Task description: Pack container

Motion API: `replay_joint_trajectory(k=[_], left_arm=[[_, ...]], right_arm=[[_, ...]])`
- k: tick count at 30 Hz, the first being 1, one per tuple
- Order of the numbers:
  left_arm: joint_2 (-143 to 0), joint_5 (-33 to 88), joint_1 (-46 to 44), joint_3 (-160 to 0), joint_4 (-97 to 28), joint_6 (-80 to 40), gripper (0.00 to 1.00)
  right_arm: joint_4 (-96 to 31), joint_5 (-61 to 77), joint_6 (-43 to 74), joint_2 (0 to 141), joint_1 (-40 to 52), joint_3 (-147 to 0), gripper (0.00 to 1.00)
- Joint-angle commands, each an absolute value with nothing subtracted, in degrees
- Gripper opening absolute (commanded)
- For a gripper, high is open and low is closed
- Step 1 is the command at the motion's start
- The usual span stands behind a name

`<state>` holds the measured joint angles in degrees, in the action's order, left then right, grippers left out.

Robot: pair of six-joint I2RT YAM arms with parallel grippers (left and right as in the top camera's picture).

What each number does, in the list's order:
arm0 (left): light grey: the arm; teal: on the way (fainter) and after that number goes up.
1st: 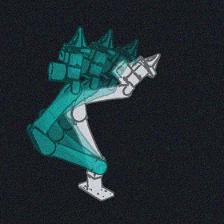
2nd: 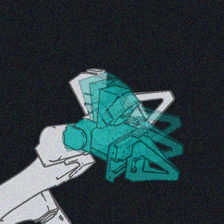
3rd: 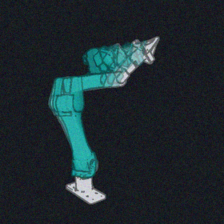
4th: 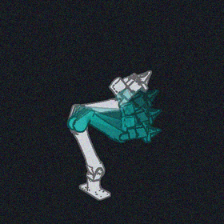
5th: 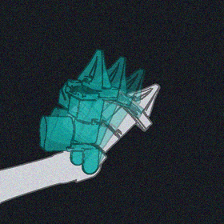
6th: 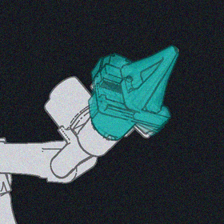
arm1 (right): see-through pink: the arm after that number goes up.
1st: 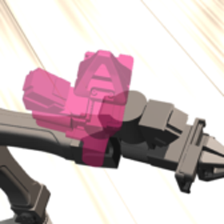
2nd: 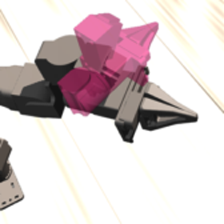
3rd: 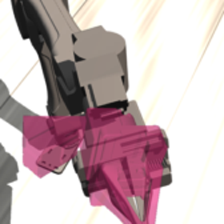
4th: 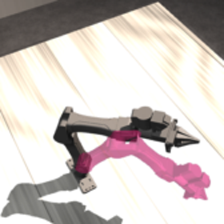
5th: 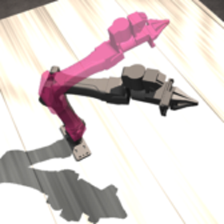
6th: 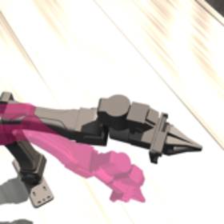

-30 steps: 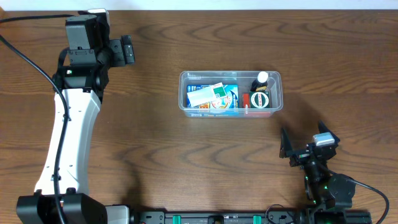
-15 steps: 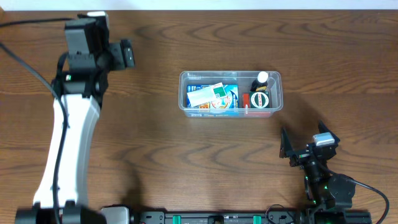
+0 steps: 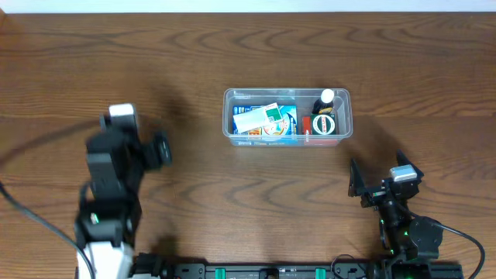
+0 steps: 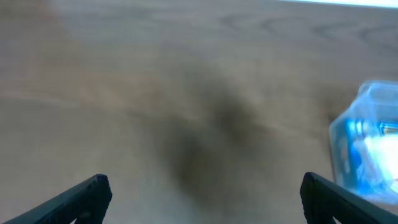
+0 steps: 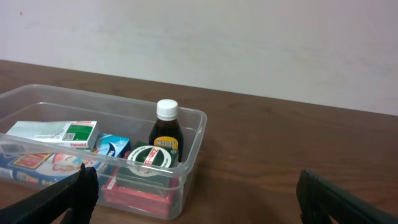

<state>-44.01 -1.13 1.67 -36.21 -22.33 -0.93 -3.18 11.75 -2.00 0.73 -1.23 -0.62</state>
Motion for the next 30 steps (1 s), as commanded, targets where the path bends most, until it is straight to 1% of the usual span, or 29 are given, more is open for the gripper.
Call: replay_joint_trajectory(k=[1,7,11,24,27,30], left_arm=[[-35.03,-1.32,1.8,-27.2,-16.27,-4.4,0.98],[-18.79,1.69,1.8,-13.1,-2.35,-4.14,0.98],[-12.23,4.54,1.78,-7.88,1.06,-1.96,0.98],[-4.05,4.51,1.54,-0.27,0.49,-1.74,0.98],[-2.26,4.38,1.54,-0.23,-3.38,-1.45,0.98],[-1.78,2.92,1.52,-0.23,-3.77,-0.54,0.98]], right_arm=[[-3.16,11.35,-2.85,0.38,-1.85,-0.32,0.99],[-3.16,11.35,-2.85,0.38,-1.85,-0.32,0.99],[-3.16,11.35,-2.85,0.38,-1.87,-0.32,0.99],[-3.16,11.35,-2.85,0.38,-1.87,-0.32,0.99],[-3.16,11.35,-2.85,0.38,-1.85,-0.32,0.99],[-3.16,11.35,-2.85,0.38,-1.85,-0.32,0.99]])
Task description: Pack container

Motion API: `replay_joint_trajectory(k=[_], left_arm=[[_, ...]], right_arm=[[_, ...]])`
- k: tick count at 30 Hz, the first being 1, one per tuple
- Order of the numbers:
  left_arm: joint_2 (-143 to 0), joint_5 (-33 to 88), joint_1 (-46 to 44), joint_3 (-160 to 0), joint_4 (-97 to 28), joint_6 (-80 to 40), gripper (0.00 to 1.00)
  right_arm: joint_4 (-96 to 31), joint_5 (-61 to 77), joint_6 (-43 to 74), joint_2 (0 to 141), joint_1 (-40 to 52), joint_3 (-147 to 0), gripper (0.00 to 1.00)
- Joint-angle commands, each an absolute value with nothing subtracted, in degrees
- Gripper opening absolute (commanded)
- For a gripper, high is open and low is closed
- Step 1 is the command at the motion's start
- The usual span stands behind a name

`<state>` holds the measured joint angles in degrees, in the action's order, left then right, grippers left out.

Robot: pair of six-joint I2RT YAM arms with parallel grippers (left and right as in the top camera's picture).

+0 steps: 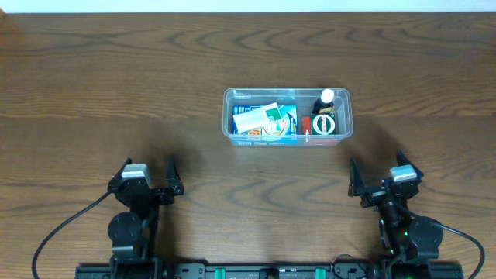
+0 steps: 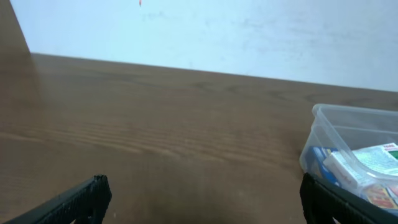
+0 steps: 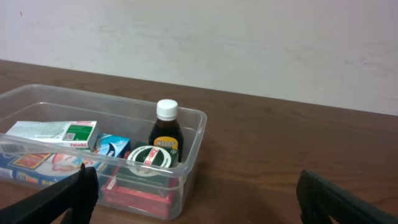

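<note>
A clear plastic container [image 1: 229, 116] stands at the middle of the wooden table. Inside lie a white and green box [image 1: 258, 118], blue packets [image 1: 284, 124], a red box [image 3: 134, 196], a round green tin [image 1: 324, 125] and a dark bottle with a white cap [image 1: 326, 99]. My left gripper [image 1: 147, 186] rests low at the front left, open and empty. At the front right my right gripper [image 1: 380, 177] is open and empty too, facing the container [image 3: 193, 134]. The container's left end [image 2: 311, 143] shows in the left wrist view.
A pale wall [image 3: 249, 43] runs behind the table's far edge. A black bar [image 1: 271, 271] lies along the front edge between the two arm bases. Cables [image 1: 54, 240] trail from both arms.
My left arm has come down from a raised pose at the left to a low rest at the front left, its gripper open. The right arm and the container's contents are unchanged.
</note>
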<state>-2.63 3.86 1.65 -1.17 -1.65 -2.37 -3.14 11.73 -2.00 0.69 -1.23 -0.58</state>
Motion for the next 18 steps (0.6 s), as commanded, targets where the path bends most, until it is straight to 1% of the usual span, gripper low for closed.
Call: replay_joint_trajectory(k=[1,6,18], left_arm=[[-1.61,2.04,1.52,-0.23,-3.81,-0.47,0.98],[-0.1,-0.67,0.97,-0.23,-4.08,-0.49,0.98],[-0.23,-0.67,0.56,-0.23,-4.05,-0.49,0.98]], right_arm=[[-3.16,11.35,-2.85,0.38,-1.85,-0.32,0.99],[-3.16,11.35,-2.85,0.38,-1.87,-0.32,0.99],[-3.16,11.35,-2.85,0.38,-1.85,-0.32,0.99]])
